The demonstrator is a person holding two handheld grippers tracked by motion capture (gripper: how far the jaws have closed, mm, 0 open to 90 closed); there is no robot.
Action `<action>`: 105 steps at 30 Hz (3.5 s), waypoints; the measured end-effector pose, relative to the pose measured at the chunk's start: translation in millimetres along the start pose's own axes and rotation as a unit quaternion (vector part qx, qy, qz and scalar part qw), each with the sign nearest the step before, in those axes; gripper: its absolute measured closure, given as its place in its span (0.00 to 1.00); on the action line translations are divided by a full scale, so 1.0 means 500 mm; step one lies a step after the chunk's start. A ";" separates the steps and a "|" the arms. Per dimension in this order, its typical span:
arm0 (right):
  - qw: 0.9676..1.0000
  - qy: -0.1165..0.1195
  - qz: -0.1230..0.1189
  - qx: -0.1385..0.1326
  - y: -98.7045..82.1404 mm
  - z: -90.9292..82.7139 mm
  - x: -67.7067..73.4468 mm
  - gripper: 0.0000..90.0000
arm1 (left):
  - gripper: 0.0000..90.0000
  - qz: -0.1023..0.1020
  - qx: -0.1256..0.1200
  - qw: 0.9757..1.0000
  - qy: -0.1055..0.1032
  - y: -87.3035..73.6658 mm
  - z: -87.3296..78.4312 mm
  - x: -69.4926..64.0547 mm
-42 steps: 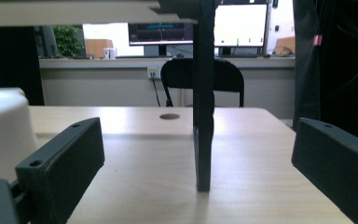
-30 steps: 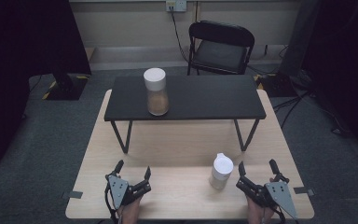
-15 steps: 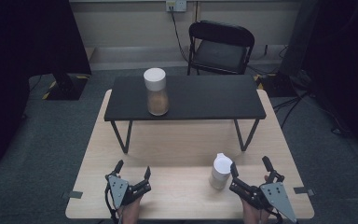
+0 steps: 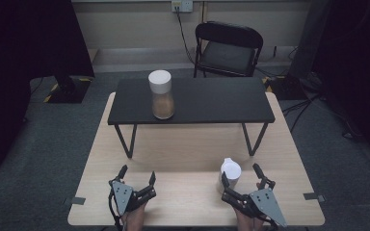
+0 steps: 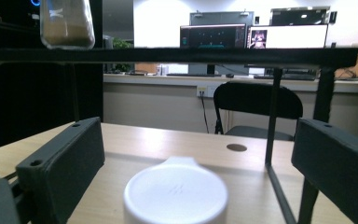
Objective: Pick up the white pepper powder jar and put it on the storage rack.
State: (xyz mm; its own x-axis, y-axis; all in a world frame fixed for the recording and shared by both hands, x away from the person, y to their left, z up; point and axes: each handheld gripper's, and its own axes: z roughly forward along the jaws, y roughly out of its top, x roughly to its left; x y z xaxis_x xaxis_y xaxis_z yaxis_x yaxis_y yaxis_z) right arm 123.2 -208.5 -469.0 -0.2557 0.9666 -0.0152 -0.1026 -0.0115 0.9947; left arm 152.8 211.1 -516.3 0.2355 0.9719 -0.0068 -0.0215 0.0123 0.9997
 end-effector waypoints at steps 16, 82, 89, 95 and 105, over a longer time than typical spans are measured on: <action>0.998 0.010 0.009 0.054 -0.022 0.021 0.005 0.16 | 0.03 0.000 0.000 1.000 0.001 0.000 0.000 0.000; 0.994 0.027 0.028 0.098 0.005 0.036 0.006 0.33 | 0.03 0.000 0.000 1.000 0.000 0.000 0.000 0.000; 0.995 0.030 0.021 0.096 0.021 0.037 0.005 0.33 | 0.03 0.000 0.000 1.000 0.000 0.000 0.000 0.000; 0.995 0.037 0.028 0.093 0.040 0.038 -0.004 0.33 | 0.03 0.000 0.000 1.000 0.000 0.000 0.000 0.000; 0.994 0.042 0.022 0.094 0.073 0.044 -0.010 0.33 | 0.03 0.000 0.000 1.000 0.000 0.000 0.000 0.000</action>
State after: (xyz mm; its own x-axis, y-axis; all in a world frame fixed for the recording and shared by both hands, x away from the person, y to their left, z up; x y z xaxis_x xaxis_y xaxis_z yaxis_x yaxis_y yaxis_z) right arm 141.8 -208.0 -430.4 -0.3354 0.9417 0.0282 0.0896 0.0021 0.9960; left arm 152.9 211.0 -516.3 0.2354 0.9719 -0.0066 -0.0215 0.0120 0.9997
